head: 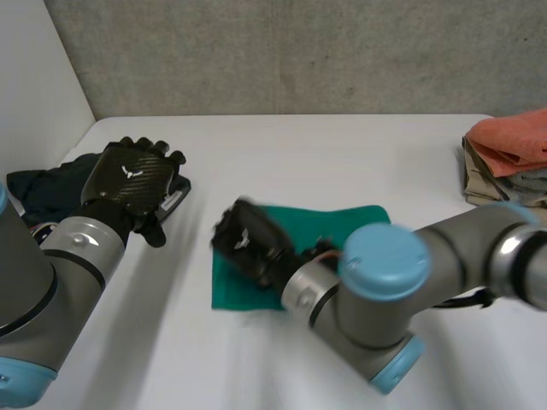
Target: Fold the laundry.
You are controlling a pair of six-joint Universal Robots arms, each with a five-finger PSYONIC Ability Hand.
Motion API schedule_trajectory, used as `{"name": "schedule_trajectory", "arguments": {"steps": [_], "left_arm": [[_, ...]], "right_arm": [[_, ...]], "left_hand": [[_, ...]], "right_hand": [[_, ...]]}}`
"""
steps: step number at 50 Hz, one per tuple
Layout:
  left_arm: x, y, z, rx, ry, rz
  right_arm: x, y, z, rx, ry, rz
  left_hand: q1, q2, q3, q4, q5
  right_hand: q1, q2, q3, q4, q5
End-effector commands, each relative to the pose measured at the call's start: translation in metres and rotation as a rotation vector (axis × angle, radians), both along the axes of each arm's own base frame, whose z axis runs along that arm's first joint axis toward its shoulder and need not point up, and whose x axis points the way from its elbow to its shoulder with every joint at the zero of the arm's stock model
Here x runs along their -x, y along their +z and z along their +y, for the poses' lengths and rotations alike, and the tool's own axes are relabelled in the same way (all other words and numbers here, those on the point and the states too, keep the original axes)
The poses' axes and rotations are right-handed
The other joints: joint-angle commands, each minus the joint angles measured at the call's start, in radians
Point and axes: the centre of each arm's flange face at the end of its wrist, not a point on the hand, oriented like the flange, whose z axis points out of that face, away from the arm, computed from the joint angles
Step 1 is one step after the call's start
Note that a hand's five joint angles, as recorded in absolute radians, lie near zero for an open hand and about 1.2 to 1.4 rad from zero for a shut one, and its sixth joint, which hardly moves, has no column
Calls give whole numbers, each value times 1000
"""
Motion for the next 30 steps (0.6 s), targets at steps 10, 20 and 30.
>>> {"name": "schedule_trajectory", "arguments": {"steps": [10,20,30], "left_arm": [[29,4,-17,97,-59,47],[93,-41,-4,28,-218,9],[95,-56,0,-11,-226,-16]], "right_arm": [[50,38,-31,-254,-209,-147],[131,19,-57,-529,-555,-88],[170,-16,-86,-338,-753,159]], "left_hand": [[-45,-23,-30,-19,-10],[-45,-23,-30,-19,-10],[-28,-6,-12,-2,7]], "right_hand": [[-933,-1003,-1018,-1025,-999],[-933,-1003,-1018,-1025,-999],[183,113,98,91,117]]}}
